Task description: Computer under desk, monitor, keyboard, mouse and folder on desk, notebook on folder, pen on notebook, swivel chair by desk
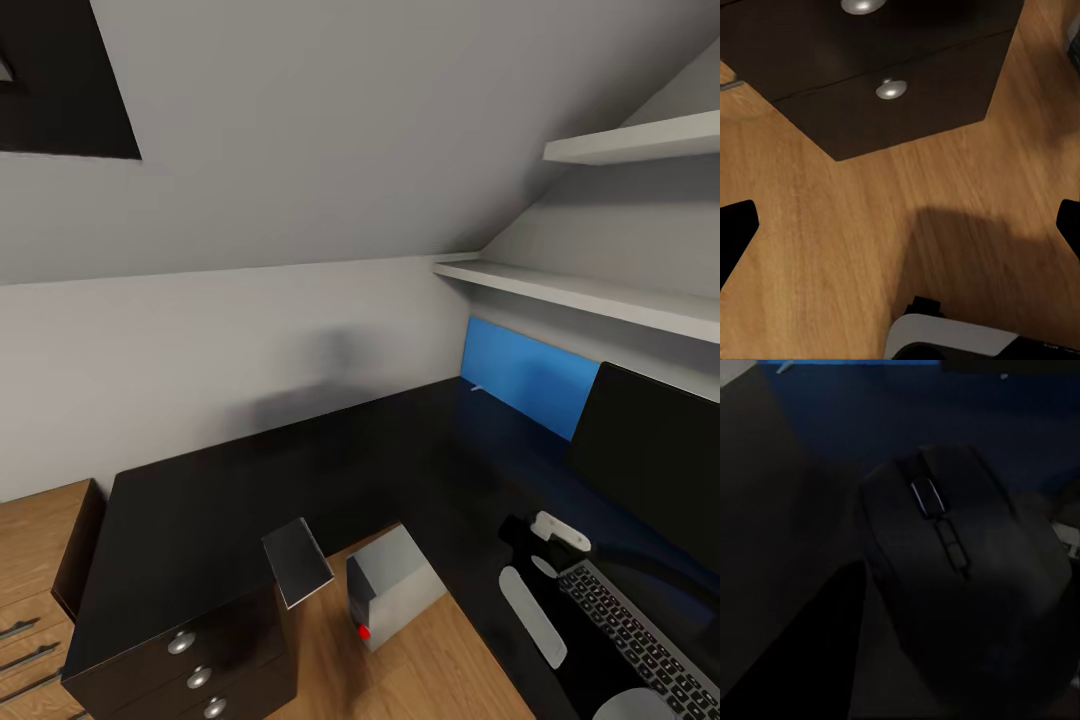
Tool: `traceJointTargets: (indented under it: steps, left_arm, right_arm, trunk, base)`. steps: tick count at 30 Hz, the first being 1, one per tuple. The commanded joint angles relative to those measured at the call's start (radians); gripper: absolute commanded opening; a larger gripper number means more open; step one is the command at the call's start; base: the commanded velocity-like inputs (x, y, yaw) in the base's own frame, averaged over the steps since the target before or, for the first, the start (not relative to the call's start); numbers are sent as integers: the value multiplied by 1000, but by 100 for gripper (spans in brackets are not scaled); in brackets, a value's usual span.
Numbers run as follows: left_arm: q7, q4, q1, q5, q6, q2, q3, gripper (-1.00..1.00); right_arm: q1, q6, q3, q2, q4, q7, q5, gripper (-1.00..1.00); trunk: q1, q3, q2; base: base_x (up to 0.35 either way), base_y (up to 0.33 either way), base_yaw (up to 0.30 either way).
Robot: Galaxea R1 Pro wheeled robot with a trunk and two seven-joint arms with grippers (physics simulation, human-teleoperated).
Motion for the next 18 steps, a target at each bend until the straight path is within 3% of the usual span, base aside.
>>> traceJointTargets:
  steps: [1, 8, 18]
  left_arm:
    - [6, 5, -1, 7, -12, 1, -9, 100]
    - [9, 13, -1, 5, -25, 1, -9, 100]
    - [7, 14, -1, 5, -26, 1, -9, 100]
  right_arm:
    - [-1, 1, 5, -2, 7, 2, -5, -100]
    - [-3, 2, 6, -3, 24, 18, -4, -100]
    - [-13, 2, 7, -2, 161, 86, -4, -100]
  trunk:
    - [0, -2, -2]
    - [0, -2, -2]
    - [0, -2, -2]
  base:
    - [72, 0, 0]
    - [196, 0, 0]
    - [128, 0, 0]
